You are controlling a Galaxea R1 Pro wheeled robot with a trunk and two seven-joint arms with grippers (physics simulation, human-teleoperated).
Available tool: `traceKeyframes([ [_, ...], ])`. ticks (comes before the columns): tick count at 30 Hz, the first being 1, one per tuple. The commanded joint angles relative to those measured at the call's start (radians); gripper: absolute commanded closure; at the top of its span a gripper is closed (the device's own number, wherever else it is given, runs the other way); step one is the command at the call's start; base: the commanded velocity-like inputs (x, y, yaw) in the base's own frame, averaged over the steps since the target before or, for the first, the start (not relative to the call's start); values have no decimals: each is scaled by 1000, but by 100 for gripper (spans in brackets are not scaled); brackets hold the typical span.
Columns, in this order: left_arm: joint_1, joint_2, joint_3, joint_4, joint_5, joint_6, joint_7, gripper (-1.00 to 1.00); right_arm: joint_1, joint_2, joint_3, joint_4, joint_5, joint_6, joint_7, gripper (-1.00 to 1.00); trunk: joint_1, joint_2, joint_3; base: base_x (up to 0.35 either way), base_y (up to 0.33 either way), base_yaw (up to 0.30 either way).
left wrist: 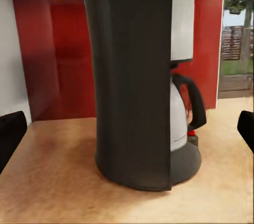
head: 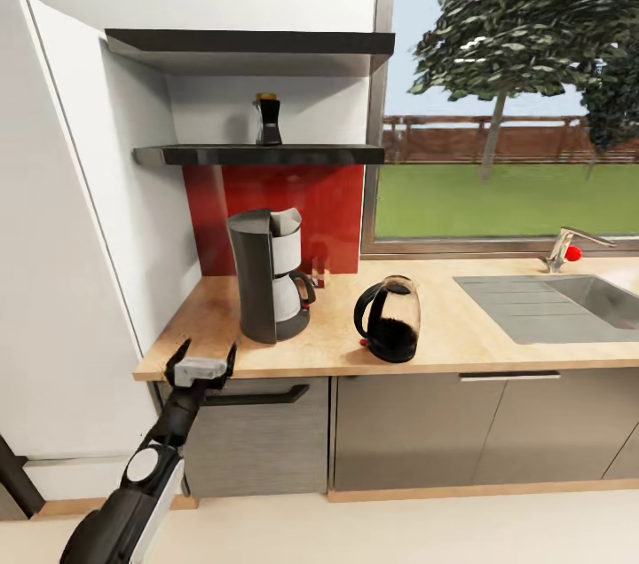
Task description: Set up a coffee station on the kitchen countertop: keep the coffee maker on the countertop, move the bottle of coffee from the kitchen shelf to the counter next to the coffee maker, place a paper coffee filter on top of the coffee maker, put the saucer next to the coffee maker with the coffee cup on the saucer, and place the electric kettle next to the coffee maker.
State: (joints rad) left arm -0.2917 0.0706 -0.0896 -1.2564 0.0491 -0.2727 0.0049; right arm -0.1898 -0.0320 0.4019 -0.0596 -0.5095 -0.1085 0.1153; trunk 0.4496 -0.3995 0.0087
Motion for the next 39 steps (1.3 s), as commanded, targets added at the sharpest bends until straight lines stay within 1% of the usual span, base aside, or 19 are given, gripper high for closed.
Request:
traceKeyframes([
  [1,-10,-1,-13,-98,6,97,3,-100,0,0,7,1,-11,-3,4,-100,0,-1,0,0,0,0],
  [2,-84,-24,-21,-220,6,271,6,-100,0,0,7,2,-10,-3,4,-100,0,-1,0,0,0,0],
  [3,-222,-46,-22,-246,5,396,8,-100,0,-1,8,4,-9,-2,4,-100,0,-1,0,0,0,0],
  [4,-300,-54,-22,-251,6,454,8,-100,0,-4,8,5,-8,-2,4,-100,0,-1,0,0,0,0],
  [5,-380,-73,-22,-248,4,500,9,-100,0,-5,8,5,-8,-2,4,-100,0,-1,0,0,0,0],
  [6,-511,-106,-22,-237,-2,557,11,-100,0,-6,8,6,-7,-2,4,-100,0,-1,0,0,0,0],
  [7,-580,-118,-22,-224,-4,580,12,-100,0,-7,8,6,-7,-1,4,-100,0,-1,0,0,0,0],
  [8,-852,-139,-22,-63,-7,681,15,-100,0,-8,8,6,-6,-1,4,-100,0,-1,0,0,0,0],
  [9,-920,-140,-22,7,-8,702,22,-100,0,-9,8,12,-6,-2,4,-100,0,-1,0,0,0,0],
  [10,-962,-141,-22,57,-8,710,30,-100,0,-9,8,20,-6,-2,4,-100,0,-1,0,0,0,0],
  [11,-1074,-148,-23,202,-9,714,54,-100,0,-17,8,27,-5,-1,-1,-100,0,-1,0,0,0,0],
  [13,-1218,-158,-23,380,-12,715,83,-100,1,-26,9,33,-4,-1,-10,-100,0,-1,0,0,0,0],
  [17,-1375,-162,-23,532,-14,716,143,-100,1,-29,8,34,-5,0,-13,-100,0,-1,0,0,0,0],
  [20,-1423,-166,-23,579,-13,720,169,-100,1,-29,9,34,-5,1,-13,-100,0,-1,0,0,0,0],
  [25,-1432,-171,-19,596,-8,724,190,-100,1,-33,9,34,-4,3,-13,-100,0,-1,0,0,0,0],
  [28,-1433,-182,-16,617,-3,724,212,-100,1,-56,9,34,-4,2,-14,-100,0,-1,0,0,0,0],
  [32,-1425,-186,-10,633,11,720,259,-100,1,-76,9,34,-4,2,-14,-100,0,-1,0,0,0,0],
  [37,-1411,-186,-2,639,71,710,270,-100,1,-81,9,35,-4,4,-14,-100,0,-1,0,0,0,0],
  [39,-1404,-187,-2,652,103,681,277,-100,1,-81,9,35,-3,5,-14,-100,0,-1,0,0,0,0],
])
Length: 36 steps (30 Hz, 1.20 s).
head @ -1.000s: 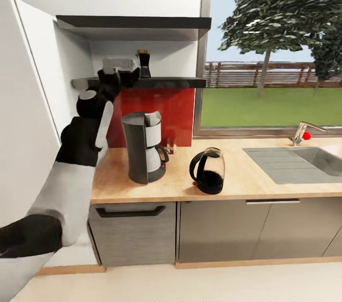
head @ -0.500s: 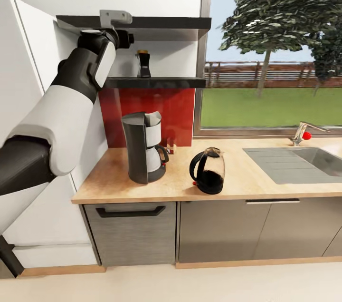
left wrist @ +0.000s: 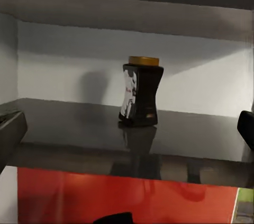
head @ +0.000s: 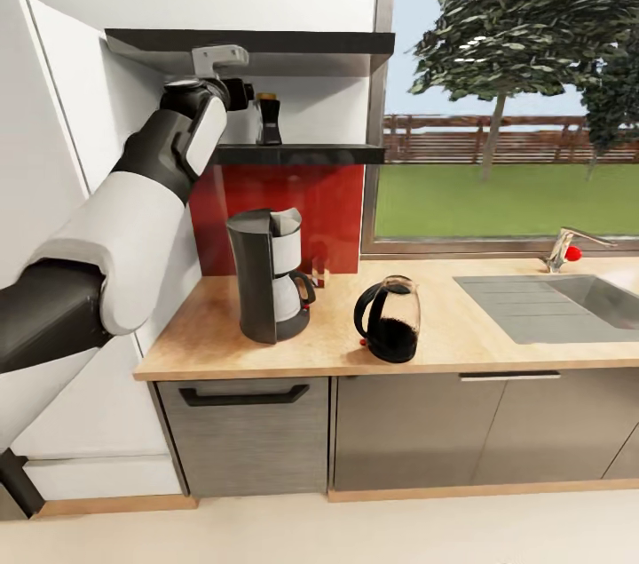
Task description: Set up a coffee station on the kitchen countertop: keep the coffee maker on the countertop, move the bottle of coffee from the kitchen shelf to the counter next to the coffee maker, place a paper coffee filter on top of the coffee maker, put the saucer next to the coffee maker with the coffee cup on the saucer, and place the electric kettle next to the coffee maker.
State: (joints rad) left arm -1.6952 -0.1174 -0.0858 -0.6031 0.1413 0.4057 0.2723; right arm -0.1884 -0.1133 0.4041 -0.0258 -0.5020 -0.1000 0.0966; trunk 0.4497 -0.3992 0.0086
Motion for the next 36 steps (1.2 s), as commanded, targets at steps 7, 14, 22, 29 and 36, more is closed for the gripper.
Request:
traceKeyframes([
  [7,-8,-30,-12,79,24,-66,137,-100,0,-2,7,1,-10,-1,5,-100,0,-1,0,0,0,-110],
  [14,-50,-34,-14,175,19,-74,141,-100,0,0,7,1,-10,-3,4,-100,0,-1,0,0,0,-32],
  [22,-49,-30,-15,177,14,-152,149,-100,0,1,7,2,-10,-3,3,-100,0,-1,0,0,0,-1],
  [29,-49,-29,-14,177,15,-161,149,-100,2,1,7,3,-11,-3,3,-100,0,-1,0,216,0,0],
  [36,-49,-32,-15,176,17,-162,146,-100,4,1,7,3,-10,-2,3,-100,0,-1,0,333,0,0],
])
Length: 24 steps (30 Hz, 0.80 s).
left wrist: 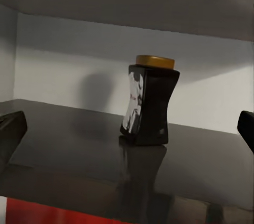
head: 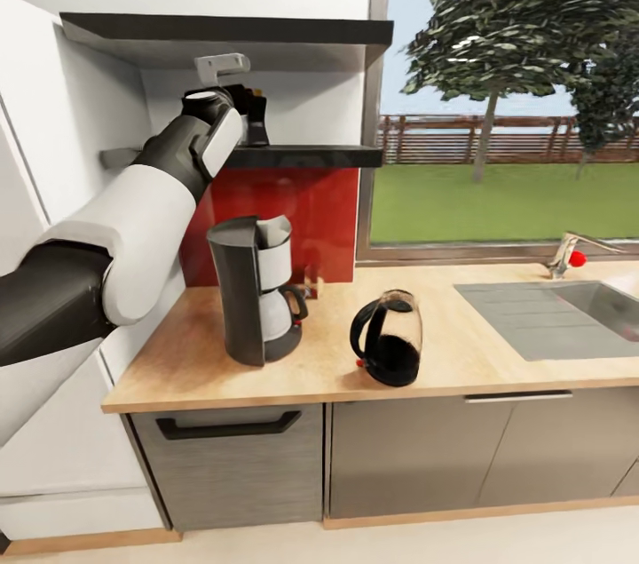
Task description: Set up a coffee station on the kitchen countertop: keep the coffee maker on the countertop, move the bottle of coffee from the kitchen shelf to the counter next to the coffee maker, place a paper coffee filter on top of the coffee maker, put the saucer next to the coffee maker with the coffee cup on the saucer, and place the electric kettle next to the coffee maker.
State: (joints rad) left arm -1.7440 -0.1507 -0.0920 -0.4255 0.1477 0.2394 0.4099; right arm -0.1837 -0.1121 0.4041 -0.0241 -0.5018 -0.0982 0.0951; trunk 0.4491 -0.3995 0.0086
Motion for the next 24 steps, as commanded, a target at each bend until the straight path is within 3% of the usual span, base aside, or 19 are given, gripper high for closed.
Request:
traceKeyframes([
  [1,0,1,-8,-1,10,4,5,-100,0,-1,7,1,-11,-2,5,-100,1,-1,0,337,5,0],
  [7,0,4,-9,-1,10,5,-2,-100,6,-1,7,1,-11,-2,5,-100,1,-1,0,327,41,-107],
  [12,0,7,-21,-1,10,6,-8,-100,7,-1,6,0,-13,-5,3,-100,1,-1,0,71,5,-95],
  [15,-1,9,-43,0,10,11,-42,-100,7,-1,6,-1,-13,-6,3,-100,1,-1,0,4,0,-6],
  [16,-1,10,-50,0,9,13,-67,-100,7,-1,6,-1,-14,-6,3,-100,1,-1,0,2,0,-3],
  [17,-1,11,-59,0,7,16,-132,-100,7,-1,6,-2,-14,-6,3,-100,1,-1,0,0,0,0],
  [18,0,12,-60,1,6,16,-147,-100,7,-1,6,-2,-14,-7,3,-100,1,-1,0,0,0,0],
  [24,0,14,-61,0,4,14,-160,-100,7,-1,6,-1,-14,-8,3,-100,1,-1,0,0,0,0],
])
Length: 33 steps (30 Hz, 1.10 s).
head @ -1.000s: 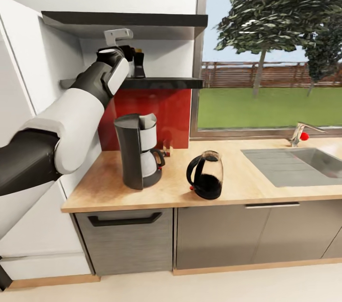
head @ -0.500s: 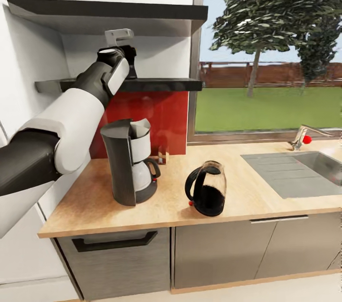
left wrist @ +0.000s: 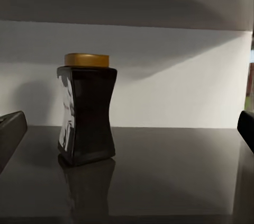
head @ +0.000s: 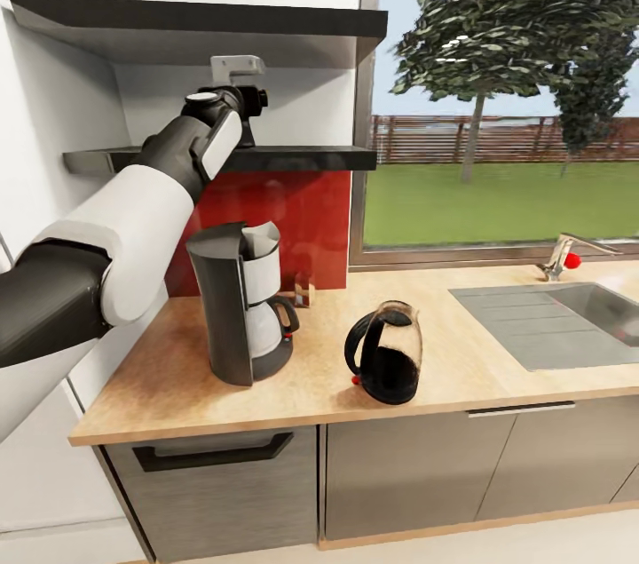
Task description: Set up a coffee station on the kitchen countertop: keep the coffee maker on the countertop, move the bottle of coffee from the kitchen shelf to the counter next to the coffee maker, place a paper coffee filter on top of the coffee maker, put the saucer next to the coffee maker with the coffee cup on the saucer, and place the electric kettle next to the coffee maker.
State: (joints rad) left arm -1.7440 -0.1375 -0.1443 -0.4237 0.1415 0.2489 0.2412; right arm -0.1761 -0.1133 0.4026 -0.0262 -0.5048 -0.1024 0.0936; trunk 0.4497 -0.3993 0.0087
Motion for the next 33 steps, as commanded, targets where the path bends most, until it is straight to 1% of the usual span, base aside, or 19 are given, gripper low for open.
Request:
traceKeyframes([
  [1,0,2,-8,-2,10,5,8,-100,0,0,8,1,-11,-3,5,-100,0,-1,0,0,0,0],
  [4,-1,13,-7,0,11,9,7,-100,0,0,8,2,-9,-2,5,-100,0,-1,0,24,0,0],
  [6,0,28,-8,-1,11,9,7,-100,0,0,8,2,-9,-2,5,-100,0,-1,0,231,0,0],
  [12,0,31,-10,-3,12,8,7,-100,0,0,9,2,-9,-2,6,-100,0,-1,0,301,0,0],
  [18,0,32,-9,-4,10,8,7,-100,0,2,9,2,-8,-2,6,-100,0,-1,0,40,0,0],
  [21,0,32,-8,-4,-16,9,7,-100,0,3,9,2,-8,-2,6,-100,0,-1,0,280,0,0],
  [22,0,32,-9,-5,-36,7,7,-100,0,3,9,2,-8,-2,6,-100,0,-1,0,103,0,0],
  [23,0,32,-9,-6,-44,6,7,-100,0,3,9,2,-8,-2,6,-100,0,-1,0,66,0,0],
  [27,0,33,-9,-21,-57,5,7,-100,0,3,9,2,-8,-2,6,-100,0,-1,0,27,0,0],
  [33,0,37,-6,-27,-60,8,7,-100,0,3,9,2,-8,-2,6,-100,0,-1,0,63,45,0],
])
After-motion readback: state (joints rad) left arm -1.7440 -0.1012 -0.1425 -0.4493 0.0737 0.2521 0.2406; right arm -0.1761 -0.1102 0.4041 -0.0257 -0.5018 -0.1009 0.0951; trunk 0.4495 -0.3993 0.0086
